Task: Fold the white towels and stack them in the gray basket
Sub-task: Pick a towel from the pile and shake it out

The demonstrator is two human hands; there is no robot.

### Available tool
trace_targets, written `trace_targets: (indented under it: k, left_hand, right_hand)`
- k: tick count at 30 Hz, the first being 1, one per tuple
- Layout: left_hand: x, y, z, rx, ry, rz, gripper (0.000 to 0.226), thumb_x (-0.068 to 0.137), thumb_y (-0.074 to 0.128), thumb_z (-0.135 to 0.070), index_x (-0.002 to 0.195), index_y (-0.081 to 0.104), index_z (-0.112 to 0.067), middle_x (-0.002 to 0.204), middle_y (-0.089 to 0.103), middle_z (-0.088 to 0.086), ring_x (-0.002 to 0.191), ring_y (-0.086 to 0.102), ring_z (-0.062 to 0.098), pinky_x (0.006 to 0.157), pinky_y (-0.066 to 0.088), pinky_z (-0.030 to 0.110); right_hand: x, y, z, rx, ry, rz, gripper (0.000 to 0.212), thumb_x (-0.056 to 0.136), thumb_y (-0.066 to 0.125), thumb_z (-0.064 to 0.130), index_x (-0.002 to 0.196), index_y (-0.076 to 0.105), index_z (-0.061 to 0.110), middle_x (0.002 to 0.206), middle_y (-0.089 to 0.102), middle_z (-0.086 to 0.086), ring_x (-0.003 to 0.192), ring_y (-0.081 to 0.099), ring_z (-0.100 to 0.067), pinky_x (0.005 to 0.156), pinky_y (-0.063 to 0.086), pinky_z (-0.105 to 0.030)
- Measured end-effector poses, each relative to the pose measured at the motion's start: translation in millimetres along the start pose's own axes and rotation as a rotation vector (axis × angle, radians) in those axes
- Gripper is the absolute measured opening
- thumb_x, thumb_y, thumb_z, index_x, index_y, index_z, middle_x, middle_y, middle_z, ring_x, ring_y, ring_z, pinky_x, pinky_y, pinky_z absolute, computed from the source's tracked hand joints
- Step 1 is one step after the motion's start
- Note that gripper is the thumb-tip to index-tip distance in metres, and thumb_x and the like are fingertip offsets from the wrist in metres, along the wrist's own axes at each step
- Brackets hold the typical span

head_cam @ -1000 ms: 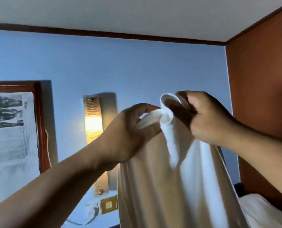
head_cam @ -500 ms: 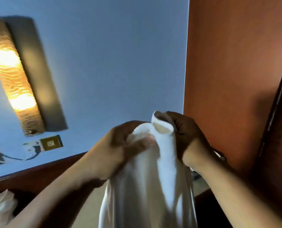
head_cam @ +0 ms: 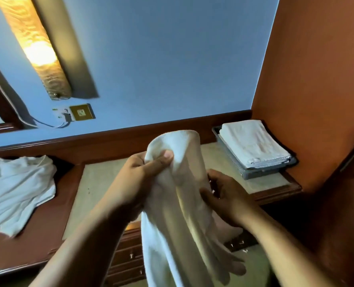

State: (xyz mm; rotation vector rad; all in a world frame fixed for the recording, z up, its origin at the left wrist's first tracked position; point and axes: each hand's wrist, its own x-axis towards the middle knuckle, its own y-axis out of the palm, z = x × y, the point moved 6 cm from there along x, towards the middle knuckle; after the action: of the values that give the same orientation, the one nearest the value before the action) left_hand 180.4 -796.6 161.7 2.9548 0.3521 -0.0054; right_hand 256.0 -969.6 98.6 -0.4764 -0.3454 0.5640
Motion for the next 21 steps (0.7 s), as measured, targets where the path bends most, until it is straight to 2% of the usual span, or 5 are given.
trace_targets:
  k: [6,10,14,18,21]
  left_hand:
    - [-15.2,-8.2,1.6,0.002,0.019,-0.015,0.023,0.092,0.062,-0.019,0.097,0.074,0.0,0.088,0.075,0.02,0.074,0.073,0.027,0.064,0.06,0.029]
    - [-23.8,-12.6,12.5,0.063,0.007,-0.027,0.021,0.09,0.067,-0.022,0.09,0.076,-0.003,0.089,0.075,0.024,0.074,0.073,0.03,0.063,0.059,0.032]
    - [-28.9,-7.8,29.2,0.089,-0.015,0.017,0.036,0.087,0.068,-0.03,0.102,0.072,0.003,0.099,0.073,0.029,0.086,0.072,0.04,0.078,0.058,0.043]
    - [-36.4,-11.9,24.0,0.107,0.008,-0.062,0.031,0.09,0.071,-0.03,0.096,0.074,0.0,0.093,0.074,0.026,0.081,0.073,0.038,0.072,0.06,0.04]
    - [-38.5,-40.4,21.3,0.091,0.032,-0.282,0.027,0.085,0.076,-0.033,0.083,0.076,-0.006,0.082,0.075,0.021,0.07,0.072,0.033,0.067,0.059,0.038]
  right_hand:
    - [-16.4,42.8,-63.6,0.416,0.337,-0.041,0.014,0.085,0.057,0.014,0.083,0.07,0.014,0.081,0.073,-0.012,0.075,0.065,-0.023,0.065,0.052,-0.036]
    - [-20.3,40.3,-34.8,0.628,0.127,0.018,0.028,0.089,0.052,0.044,0.102,0.065,0.023,0.104,0.071,-0.004,0.096,0.068,-0.022,0.077,0.055,-0.034]
    - [-21.7,53.8,-28.4,0.4,0.125,0.118,0.044,0.081,0.074,0.055,0.117,0.063,0.032,0.11,0.073,0.006,0.098,0.07,-0.011,0.082,0.06,-0.035]
    - [-21.4,82.7,-58.9,0.503,0.244,0.242,0.038,0.083,0.079,0.035,0.109,0.071,0.008,0.102,0.076,-0.011,0.095,0.073,-0.024,0.082,0.06,-0.037]
    - [-14.1,78.6,-73.3,0.452,0.264,0.052,0.03,0.093,0.064,0.034,0.1,0.07,0.005,0.09,0.072,-0.013,0.081,0.067,-0.021,0.067,0.054,-0.027]
